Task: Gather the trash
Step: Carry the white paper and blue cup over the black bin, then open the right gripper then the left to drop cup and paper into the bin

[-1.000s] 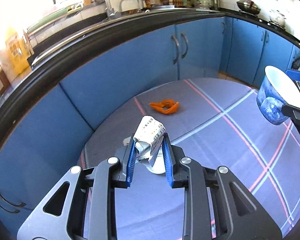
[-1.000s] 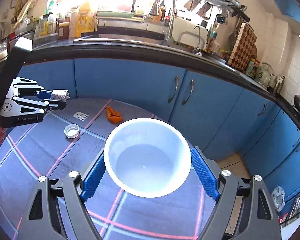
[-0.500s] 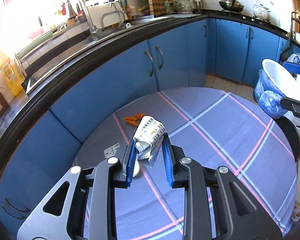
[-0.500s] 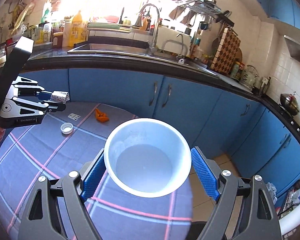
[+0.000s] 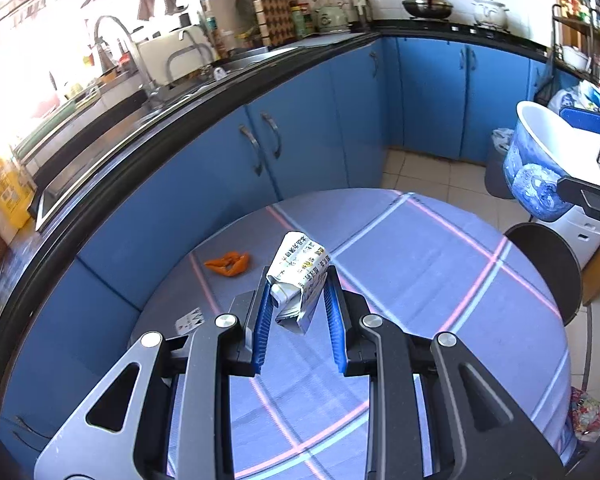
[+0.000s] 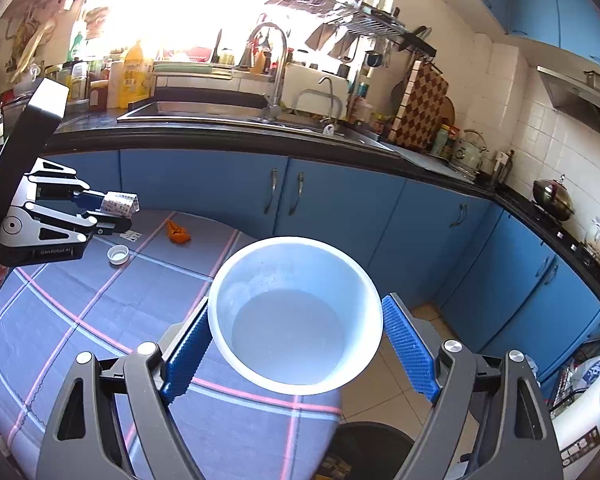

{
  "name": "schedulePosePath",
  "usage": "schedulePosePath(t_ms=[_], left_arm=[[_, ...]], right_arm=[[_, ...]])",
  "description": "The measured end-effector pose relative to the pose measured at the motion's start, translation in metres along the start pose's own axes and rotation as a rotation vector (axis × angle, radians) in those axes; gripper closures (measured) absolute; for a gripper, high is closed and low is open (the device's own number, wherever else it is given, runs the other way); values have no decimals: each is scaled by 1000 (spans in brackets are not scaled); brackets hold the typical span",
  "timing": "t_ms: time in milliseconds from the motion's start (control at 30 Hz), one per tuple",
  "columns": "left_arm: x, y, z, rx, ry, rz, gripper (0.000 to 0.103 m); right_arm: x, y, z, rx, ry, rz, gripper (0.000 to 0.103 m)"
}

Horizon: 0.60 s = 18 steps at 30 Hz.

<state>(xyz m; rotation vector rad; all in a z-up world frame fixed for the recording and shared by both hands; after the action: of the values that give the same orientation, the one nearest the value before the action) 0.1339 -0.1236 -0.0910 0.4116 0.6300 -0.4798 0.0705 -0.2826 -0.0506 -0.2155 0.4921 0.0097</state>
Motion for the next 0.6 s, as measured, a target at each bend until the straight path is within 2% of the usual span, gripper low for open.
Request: schedulePosePath(t_ms=[600], left_arm=[[3,-120,51,141,-46,-145,77]], right_arm=[[-45,-84,-47,79,23,-135,21]])
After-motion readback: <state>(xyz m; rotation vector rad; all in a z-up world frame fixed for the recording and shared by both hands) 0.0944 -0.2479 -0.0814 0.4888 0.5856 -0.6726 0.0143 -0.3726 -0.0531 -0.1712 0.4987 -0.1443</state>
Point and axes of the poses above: each gripper's, at about its wrist camera, not at the fingertips, and x roughly the way its jaws point, y to its left, z to its top, the point moved 3 cm from there along x, roughly the way its jaws point, and after that the axes turned 3 degrees about -y, right-handed, at the moved point
